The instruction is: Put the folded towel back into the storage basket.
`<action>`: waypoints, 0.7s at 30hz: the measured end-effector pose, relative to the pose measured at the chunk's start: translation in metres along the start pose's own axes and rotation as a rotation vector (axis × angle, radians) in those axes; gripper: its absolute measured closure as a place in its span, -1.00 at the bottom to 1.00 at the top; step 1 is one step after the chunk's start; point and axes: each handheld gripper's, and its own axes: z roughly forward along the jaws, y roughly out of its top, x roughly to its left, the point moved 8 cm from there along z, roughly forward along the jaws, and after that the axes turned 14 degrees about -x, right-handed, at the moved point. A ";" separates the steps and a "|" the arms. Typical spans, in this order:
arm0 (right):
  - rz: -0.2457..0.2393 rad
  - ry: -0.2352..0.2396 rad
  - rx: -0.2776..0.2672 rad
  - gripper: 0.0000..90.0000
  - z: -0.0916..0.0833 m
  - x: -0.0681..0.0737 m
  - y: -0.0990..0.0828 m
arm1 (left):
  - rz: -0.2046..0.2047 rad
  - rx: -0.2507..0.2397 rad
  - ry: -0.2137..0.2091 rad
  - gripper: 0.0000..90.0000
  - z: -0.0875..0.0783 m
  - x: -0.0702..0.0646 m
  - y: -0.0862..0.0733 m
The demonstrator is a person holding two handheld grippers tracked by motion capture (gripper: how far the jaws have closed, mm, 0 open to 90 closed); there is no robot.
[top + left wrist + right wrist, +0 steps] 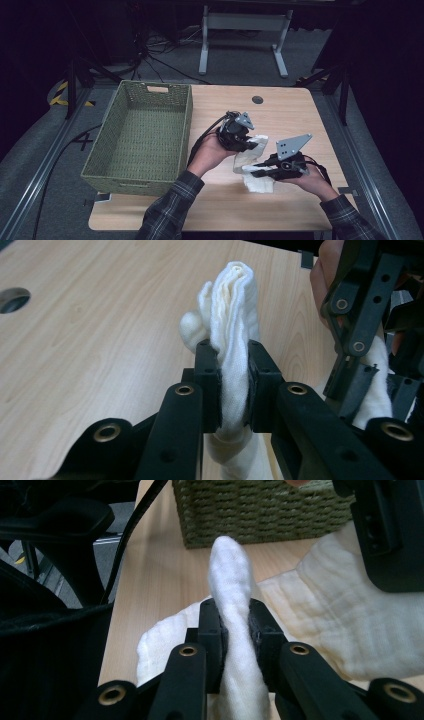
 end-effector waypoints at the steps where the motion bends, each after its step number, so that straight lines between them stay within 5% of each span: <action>1: 0.002 0.001 -0.002 0.78 0.001 -0.001 0.003 | 0.003 0.000 0.006 0.77 -0.003 0.002 0.002; 8: -0.016 -0.001 -0.010 0.78 0.008 -0.008 0.026 | 0.015 0.003 0.024 0.77 -0.025 0.013 0.012; 21: -0.043 -0.009 -0.029 0.78 0.043 -0.023 0.078 | 0.062 -0.007 0.047 0.77 -0.092 0.041 0.019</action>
